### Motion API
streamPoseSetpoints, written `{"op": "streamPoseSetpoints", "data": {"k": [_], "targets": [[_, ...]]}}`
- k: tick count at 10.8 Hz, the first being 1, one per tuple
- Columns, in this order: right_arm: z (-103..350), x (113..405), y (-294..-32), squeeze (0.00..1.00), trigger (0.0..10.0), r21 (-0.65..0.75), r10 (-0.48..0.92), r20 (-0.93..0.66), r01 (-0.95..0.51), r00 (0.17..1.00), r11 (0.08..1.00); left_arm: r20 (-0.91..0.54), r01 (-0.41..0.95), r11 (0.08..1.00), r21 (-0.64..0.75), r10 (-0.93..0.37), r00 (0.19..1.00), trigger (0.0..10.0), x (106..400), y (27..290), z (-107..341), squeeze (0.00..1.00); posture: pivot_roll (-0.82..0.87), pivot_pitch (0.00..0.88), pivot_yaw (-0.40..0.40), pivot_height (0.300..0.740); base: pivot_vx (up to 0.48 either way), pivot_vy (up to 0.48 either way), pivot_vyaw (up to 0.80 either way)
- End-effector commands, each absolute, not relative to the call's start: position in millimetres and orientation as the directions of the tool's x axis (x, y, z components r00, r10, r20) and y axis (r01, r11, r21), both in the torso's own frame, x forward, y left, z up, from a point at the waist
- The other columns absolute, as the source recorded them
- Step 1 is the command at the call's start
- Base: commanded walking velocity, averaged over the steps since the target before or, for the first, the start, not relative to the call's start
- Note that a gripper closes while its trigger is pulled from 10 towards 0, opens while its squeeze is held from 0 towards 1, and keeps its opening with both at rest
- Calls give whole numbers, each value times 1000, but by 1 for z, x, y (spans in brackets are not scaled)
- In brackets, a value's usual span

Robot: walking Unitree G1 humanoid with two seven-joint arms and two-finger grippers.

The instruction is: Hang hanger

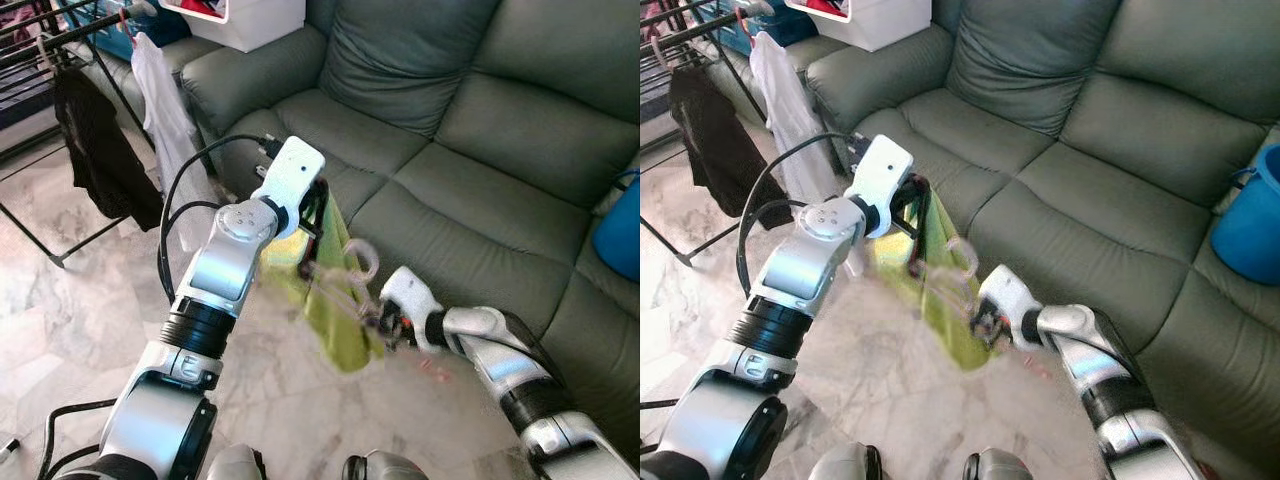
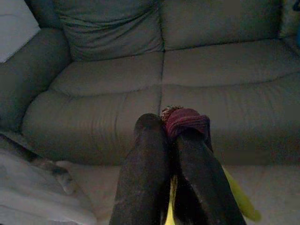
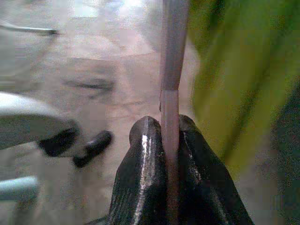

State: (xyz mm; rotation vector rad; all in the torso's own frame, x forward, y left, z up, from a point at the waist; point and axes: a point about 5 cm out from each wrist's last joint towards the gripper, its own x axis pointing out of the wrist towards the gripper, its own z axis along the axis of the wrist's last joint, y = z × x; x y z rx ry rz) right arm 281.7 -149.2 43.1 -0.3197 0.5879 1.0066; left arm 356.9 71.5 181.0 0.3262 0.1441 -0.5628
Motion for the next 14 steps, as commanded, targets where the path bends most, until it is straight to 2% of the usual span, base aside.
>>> {"op": "streamPoseSetpoints", "data": {"k": [1,3,6,7,8,10,11,14], "targets": [[41,272,-144,0,10000,29,723,-615,-907,315,421,-146,542,788,292,-523,840,10000,357,68,203,0,-99,80,1,740,0,0,0],[39,261,-152,0,10000,21,713,-661,-943,235,331,-157,542,783,307,-520,840,10000,356,68,200,0,-104,81,0,740,0,0,0],[38,246,-172,0,10000,57,683,-700,-936,210,346,-147,514,798,316,-494,857,10000,361,75,205,0,-104,83,-2,740,0,0,0],[34,240,-186,0,10000,64,652,-722,-917,231,395,-134,498,807,317,-482,866,10000,363,78,209,0,-104,83,-2,740,0,0,0],[30,238,-198,0,10000,63,617,-736,-880,278,471,-123,485,814,319,-472,873,10000,365,80,213,0,-106,81,-1,740,0,0,0],[27,259,-224,0,10000,-4,461,-727,-675,508,738,-111,474,820,321,-464,879,10000,365,82,216,0,-101,79,1,740,0,0,0],[32,268,-230,0,10000,-34,413,-698,-604,585,796,-113,470,818,331,-460,881,10000,364,84,215,0,-99,78,2,740,0,0,0],[38,280,-232,0,10000,-90,367,-654,-549,662,831,-111,469,806,363,-462,880,10000,364,84,215,0,-97,77,1,740,0,0,0]]}}
